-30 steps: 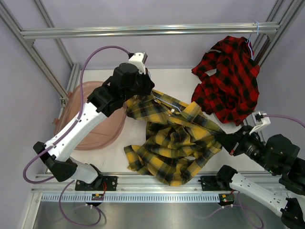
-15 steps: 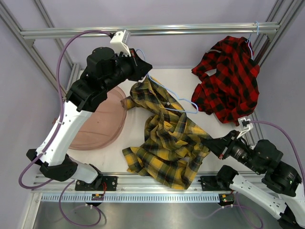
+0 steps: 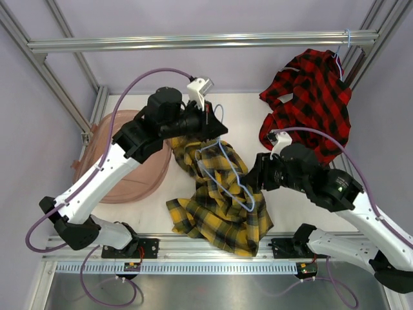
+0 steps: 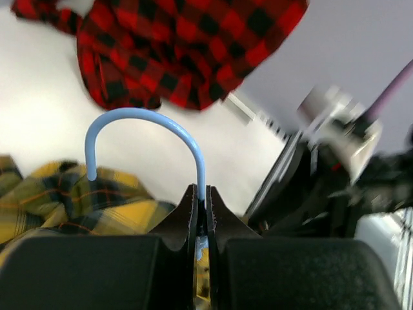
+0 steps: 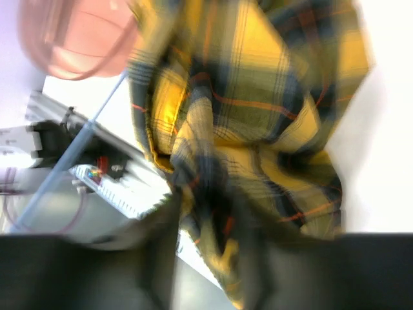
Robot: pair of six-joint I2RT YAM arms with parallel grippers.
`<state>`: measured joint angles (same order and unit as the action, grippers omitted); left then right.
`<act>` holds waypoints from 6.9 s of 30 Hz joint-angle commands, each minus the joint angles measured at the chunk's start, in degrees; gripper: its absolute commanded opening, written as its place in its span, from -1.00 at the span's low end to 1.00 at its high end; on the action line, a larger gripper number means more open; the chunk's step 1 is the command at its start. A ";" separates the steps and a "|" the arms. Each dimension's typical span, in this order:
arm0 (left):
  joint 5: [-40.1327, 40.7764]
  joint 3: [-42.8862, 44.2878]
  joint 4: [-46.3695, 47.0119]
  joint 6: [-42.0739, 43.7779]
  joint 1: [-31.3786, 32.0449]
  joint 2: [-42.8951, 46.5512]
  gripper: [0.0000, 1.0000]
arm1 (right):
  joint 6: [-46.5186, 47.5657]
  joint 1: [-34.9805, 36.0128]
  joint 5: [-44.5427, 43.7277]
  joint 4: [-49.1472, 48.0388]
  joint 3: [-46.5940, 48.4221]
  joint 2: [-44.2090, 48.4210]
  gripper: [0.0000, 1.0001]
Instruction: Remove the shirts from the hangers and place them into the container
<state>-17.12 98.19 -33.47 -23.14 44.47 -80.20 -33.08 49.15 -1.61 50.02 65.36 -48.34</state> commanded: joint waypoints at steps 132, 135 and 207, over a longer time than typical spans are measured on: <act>44.99 -40.27 5.08 -3.14 34.02 19.03 0.97 | 19.90 -15.75 -18.17 2.45 50.04 -38.33 0.16; 44.55 -41.59 6.14 -3.58 34.37 20.26 0.97 | 20.42 -15.66 -18.87 3.15 49.95 -36.83 0.32; 41.31 5.06 115.04 120.18 5.65 3.58 -1.00 | 19.81 -15.75 3.98 10.28 25.26 -3.26 0.39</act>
<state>34.39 97.06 69.08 101.16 53.01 -75.31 -13.54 33.67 -2.42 61.28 92.58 -52.12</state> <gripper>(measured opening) 0.025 0.697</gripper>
